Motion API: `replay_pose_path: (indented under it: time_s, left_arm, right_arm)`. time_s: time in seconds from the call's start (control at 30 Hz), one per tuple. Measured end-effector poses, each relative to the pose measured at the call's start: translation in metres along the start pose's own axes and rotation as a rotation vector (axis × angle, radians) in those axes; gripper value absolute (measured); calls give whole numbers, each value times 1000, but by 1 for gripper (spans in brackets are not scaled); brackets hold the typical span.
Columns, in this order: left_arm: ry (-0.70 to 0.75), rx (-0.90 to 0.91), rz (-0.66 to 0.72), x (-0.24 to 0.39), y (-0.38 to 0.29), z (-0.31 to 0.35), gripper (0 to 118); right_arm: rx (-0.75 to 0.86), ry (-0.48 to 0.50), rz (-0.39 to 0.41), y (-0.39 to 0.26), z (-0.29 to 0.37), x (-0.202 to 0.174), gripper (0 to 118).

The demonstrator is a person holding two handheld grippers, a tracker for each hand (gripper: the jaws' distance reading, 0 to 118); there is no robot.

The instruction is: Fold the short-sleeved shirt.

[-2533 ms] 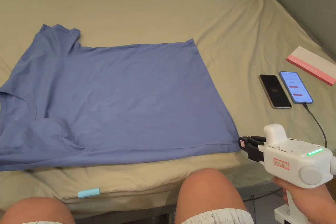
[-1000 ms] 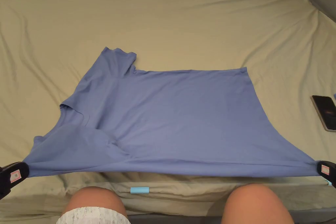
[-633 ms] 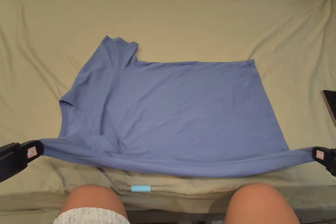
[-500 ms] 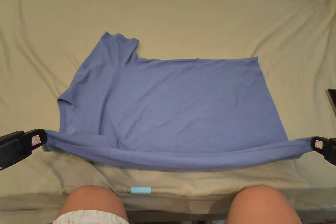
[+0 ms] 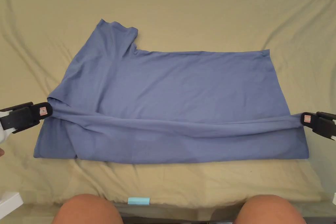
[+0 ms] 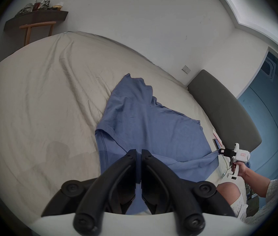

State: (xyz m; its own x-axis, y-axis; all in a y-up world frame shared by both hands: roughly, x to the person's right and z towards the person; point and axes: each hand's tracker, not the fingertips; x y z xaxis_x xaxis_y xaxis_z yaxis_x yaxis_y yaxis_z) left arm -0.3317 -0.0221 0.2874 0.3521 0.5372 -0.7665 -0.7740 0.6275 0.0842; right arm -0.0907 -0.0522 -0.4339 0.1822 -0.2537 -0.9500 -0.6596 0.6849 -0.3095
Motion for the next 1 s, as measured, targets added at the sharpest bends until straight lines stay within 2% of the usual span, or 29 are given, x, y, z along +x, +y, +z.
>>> replay_pose_path:
  time_s: [0.23,0.73,0.77,0.8,0.83,0.87,0.97,1.0]
  left_arm:
    - [34,-32,14,-17,13,-36,3]
    - [69,-37,39,-27,12,-65,5]
    - [72,-35,40,-27,11,-65,11]
    - [73,-32,45,-27,10,-64,24]
    - [76,-26,51,-26,10,-63,56]
    - [101,-14,35,-25,10,-61,82]
    - [105,19,59,-25,9,-46,101]
    - [103,43,62,-24,8,-37,110]
  right_arm:
    - [-36,-16,15,17,-30,6,0]
    - [-66,-63,32,24,-56,5,0]
    - [-64,-69,33,23,-56,4,0]
    - [-63,-72,35,22,-56,2,4]
    - [-59,-75,39,21,-56,1,21]
    - [-46,-90,46,20,-54,1,45]
    - [-11,-118,-14,17,-44,6,74]
    - [16,-120,-28,16,-38,7,96]
